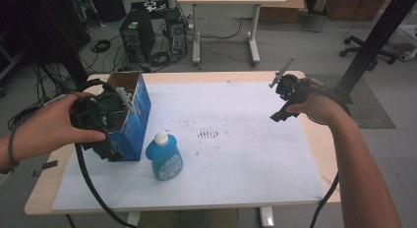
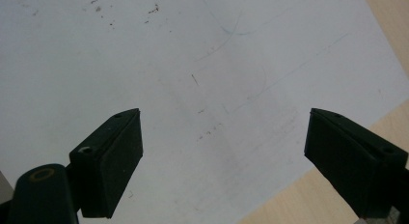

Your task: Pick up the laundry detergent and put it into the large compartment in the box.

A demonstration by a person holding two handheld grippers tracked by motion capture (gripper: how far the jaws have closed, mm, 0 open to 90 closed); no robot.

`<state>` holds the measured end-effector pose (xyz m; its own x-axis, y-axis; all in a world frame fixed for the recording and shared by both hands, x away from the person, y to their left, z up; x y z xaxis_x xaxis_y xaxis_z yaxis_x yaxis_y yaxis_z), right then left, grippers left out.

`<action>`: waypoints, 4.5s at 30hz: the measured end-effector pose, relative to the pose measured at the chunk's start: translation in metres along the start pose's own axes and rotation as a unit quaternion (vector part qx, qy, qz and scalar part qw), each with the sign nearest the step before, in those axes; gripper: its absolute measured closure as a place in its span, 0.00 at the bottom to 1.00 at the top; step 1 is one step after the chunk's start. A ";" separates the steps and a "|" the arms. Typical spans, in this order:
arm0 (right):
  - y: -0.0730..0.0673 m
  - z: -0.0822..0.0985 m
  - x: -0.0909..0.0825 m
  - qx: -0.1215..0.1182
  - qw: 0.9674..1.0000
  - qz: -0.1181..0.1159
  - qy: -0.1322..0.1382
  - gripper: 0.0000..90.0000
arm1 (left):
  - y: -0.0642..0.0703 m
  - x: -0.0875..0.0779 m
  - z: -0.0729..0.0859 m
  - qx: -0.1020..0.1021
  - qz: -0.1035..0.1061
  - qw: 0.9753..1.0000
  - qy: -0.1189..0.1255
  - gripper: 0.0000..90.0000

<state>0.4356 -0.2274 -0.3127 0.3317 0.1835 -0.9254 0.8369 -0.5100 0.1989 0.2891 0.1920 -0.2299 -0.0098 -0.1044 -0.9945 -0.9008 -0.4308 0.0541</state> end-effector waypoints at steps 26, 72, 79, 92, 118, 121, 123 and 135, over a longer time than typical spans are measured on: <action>-0.003 -0.001 0.000 -0.001 1.000 0.000 -0.001 0.15 | 0.001 -0.002 0.001 0.012 0.002 1.000 0.003 0.11; -0.002 0.006 0.004 0.007 1.000 -0.001 -0.001 0.15 | -0.009 -0.003 -0.063 -0.020 -0.002 1.000 0.023 0.10; -0.003 0.006 0.004 0.007 1.000 -0.002 0.000 0.15 | -0.007 0.000 -0.068 -0.063 -0.003 0.998 0.026 0.10; -0.004 0.007 0.004 0.007 1.000 -0.001 0.000 0.15 | -0.007 0.003 -0.074 -0.130 -0.002 0.991 0.032 0.10; -0.004 0.010 0.005 0.007 1.000 -0.003 0.001 0.15 | -0.008 0.031 -0.080 -0.157 0.005 0.987 0.022 0.10; -0.005 0.010 0.006 0.007 1.000 -0.004 0.000 0.15 | -0.009 0.034 -0.080 -0.159 0.006 0.987 0.022 0.10; -0.005 0.010 0.007 0.007 1.000 -0.004 -0.001 0.15 | -0.009 0.037 -0.080 -0.158 0.007 0.987 0.023 0.10; -0.005 0.009 0.008 0.007 1.000 -0.004 -0.001 0.15 | -0.009 0.049 -0.080 -0.150 0.006 0.988 0.028 0.10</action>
<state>0.4297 -0.2306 -0.3241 0.3230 0.1855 -0.9280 0.8335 -0.5201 0.1861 0.3315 0.1190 -0.2723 0.0108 -0.1566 -0.9876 -0.7322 -0.6739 0.0988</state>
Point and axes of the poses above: each handheld gripper's, and its own axes: x roughly forward along the jaws, z roughly out of its underside, y roughly to its right, the point moved 5 cm from there along x, roughly forward along the jaws, and after that the axes turned 4 degrees about z, right-handed, at the moved point
